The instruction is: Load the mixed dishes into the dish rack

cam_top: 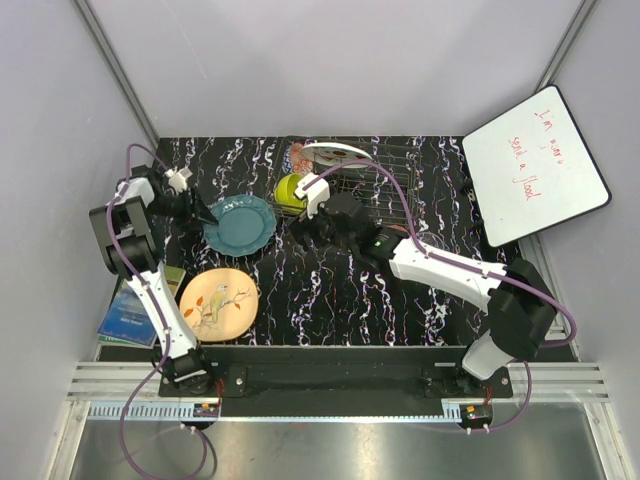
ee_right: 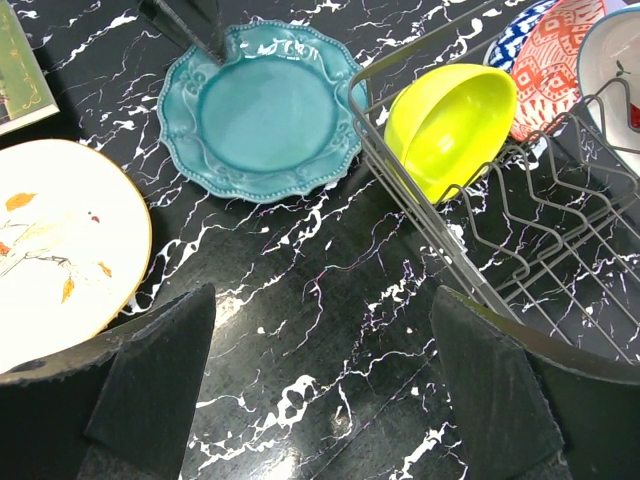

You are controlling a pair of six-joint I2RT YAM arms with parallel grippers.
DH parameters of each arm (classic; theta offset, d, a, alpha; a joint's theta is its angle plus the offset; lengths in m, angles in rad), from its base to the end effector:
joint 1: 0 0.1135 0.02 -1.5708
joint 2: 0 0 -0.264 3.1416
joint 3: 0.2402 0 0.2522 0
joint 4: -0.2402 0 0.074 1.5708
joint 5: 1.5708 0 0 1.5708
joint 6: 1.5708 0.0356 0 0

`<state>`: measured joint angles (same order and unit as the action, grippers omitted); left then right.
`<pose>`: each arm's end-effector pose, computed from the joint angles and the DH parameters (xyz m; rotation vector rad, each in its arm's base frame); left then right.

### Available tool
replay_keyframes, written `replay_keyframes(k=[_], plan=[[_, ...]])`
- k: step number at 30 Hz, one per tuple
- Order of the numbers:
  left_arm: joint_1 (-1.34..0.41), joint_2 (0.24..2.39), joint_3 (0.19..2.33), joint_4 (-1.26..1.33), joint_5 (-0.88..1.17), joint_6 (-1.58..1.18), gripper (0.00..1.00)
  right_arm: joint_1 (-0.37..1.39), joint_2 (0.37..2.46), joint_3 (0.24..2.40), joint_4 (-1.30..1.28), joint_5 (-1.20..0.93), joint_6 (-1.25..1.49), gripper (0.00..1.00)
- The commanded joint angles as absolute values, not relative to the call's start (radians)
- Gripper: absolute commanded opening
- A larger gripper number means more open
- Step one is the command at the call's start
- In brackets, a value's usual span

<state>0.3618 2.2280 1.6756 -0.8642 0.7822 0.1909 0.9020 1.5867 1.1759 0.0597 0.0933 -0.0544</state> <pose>0.4172 0.1310 0.1470 -0.1402 2.6133 -0.9825 0.2354 0.2926 0.2970 -0.8403 1.7594 0.4770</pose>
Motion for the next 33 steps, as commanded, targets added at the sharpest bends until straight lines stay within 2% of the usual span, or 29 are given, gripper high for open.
replay_keyframes(k=[1, 4, 8, 15, 24, 29, 33], plan=[[0.374, 2.275, 1.671, -0.888, 0.831, 0.199, 0.4, 0.91, 1.566, 1.183, 0.071, 0.13, -0.069, 0.95], [0.379, 2.267, 1.657, -0.884, 0.833, 0.206, 0.28, 0.908, 1.568, 1.183, 0.064, 0.135, -0.075, 0.95], [0.387, 2.244, 1.641, -0.884, 0.831, 0.21, 0.0, 0.91, 1.571, 1.186, 0.057, 0.138, -0.089, 0.95], [0.397, 2.027, 1.502, -0.894, 0.818, 0.28, 0.0, 0.908, 1.589, 1.218, 0.069, 0.12, -0.106, 0.99], [0.397, 1.717, 1.436, -0.986, 0.627, 0.494, 0.0, 0.907, 1.672, 1.333, 0.172, 0.014, -0.202, 1.0], [0.364, 1.62, 1.437, -1.003, 0.644, 0.59, 0.0, 0.904, 1.73, 1.367, 0.291, -0.103, -0.255, 1.0], [0.312, 1.551, 1.443, -1.023, 0.689, 0.695, 0.0, 0.876, 1.772, 1.434, 0.267, -0.218, -0.299, 1.0]])
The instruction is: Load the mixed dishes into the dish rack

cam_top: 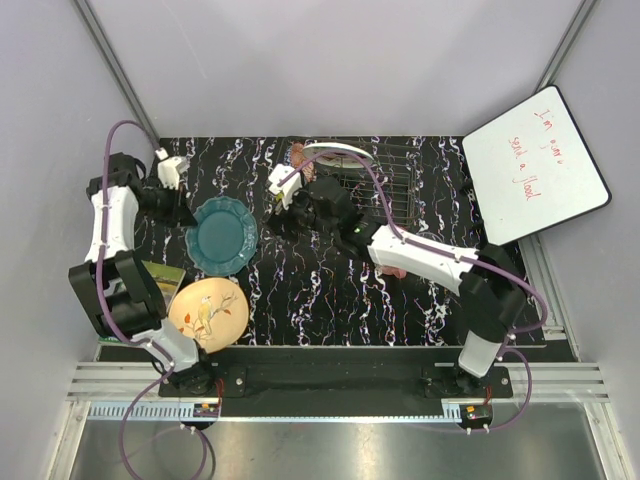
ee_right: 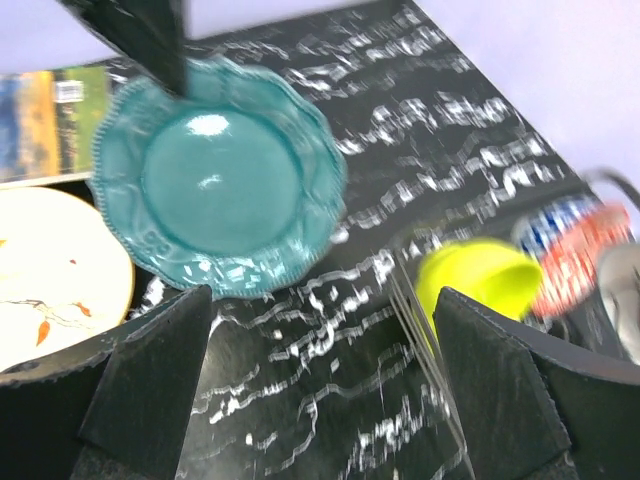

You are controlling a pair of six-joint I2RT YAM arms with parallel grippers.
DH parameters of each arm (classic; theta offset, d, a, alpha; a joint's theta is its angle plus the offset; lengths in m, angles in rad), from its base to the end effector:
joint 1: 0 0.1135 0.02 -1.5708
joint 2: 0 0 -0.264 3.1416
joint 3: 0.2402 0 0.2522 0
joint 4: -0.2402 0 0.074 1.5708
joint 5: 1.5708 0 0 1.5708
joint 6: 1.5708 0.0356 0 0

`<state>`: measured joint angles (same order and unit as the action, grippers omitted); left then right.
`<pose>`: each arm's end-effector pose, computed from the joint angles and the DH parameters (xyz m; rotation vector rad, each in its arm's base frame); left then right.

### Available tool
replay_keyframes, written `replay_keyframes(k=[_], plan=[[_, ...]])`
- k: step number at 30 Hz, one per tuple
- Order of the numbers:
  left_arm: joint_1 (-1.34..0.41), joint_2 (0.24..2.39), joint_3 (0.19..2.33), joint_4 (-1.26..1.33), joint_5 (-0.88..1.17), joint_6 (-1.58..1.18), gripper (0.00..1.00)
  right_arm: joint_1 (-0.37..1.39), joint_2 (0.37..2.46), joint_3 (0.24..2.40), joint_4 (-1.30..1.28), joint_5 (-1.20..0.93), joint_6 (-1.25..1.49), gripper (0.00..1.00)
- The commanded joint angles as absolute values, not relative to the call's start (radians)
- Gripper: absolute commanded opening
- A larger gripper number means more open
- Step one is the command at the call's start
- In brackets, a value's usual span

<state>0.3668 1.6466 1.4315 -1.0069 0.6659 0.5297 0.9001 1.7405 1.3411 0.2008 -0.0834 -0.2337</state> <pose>0.3131 0.0967 0.2872 0.3533 2.4658 -0.5851 0.2593 0.3316 0.3121 -1.0192 1.4865 0.5534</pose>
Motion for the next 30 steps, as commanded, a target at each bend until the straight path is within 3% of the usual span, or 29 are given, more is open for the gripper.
replay_keyframes(k=[1, 17, 30], plan=[[0.299, 1.542, 1.448, -1.032, 0.686, 0.706, 0.0, 0.871, 1.772, 1.442, 0.267, -0.228, -0.313, 1.0], [0.158, 1.48, 1.618, -1.232, 0.853, 0.893, 0.0, 0.769, 1.609, 1.382, 0.126, -0.63, -0.276, 1.0], [0.02, 1.491, 1.798, -1.308, 0.934, 0.819, 0.0, 0.77, 1.675, 1.379, 0.172, -0.664, -0.193, 1.0]])
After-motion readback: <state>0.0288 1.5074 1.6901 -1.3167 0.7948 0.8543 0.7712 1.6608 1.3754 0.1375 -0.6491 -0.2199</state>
